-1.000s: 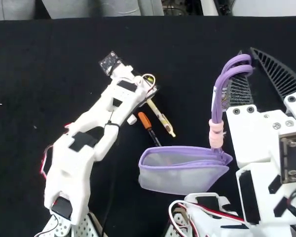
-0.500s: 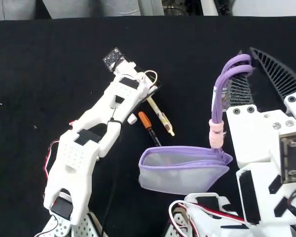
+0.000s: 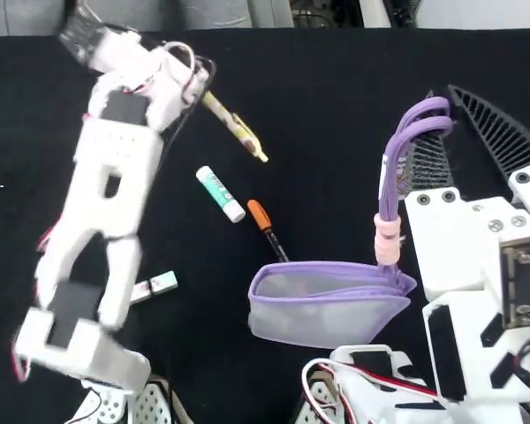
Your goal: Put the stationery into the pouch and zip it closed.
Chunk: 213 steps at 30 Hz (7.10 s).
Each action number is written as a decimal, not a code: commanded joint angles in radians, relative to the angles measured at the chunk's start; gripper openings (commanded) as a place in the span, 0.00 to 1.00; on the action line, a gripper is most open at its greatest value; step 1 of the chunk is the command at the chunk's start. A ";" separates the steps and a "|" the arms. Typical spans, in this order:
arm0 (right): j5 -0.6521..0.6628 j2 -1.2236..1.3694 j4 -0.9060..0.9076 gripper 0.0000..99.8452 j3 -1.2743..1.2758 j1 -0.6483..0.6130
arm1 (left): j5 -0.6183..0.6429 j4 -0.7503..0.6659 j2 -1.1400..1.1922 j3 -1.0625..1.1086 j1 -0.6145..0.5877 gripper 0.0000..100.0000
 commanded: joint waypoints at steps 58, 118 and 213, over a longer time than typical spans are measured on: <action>0.011 -0.008 0.003 0.01 0.008 0.015 | -0.413 -0.532 -1.439 0.885 0.558 0.03; 0.055 -0.007 0.006 0.01 0.013 0.015 | 0.006 -0.025 -0.552 0.607 0.088 0.21; 0.057 -0.002 -0.003 0.01 0.054 0.014 | -0.210 -0.405 -1.560 0.958 0.374 0.03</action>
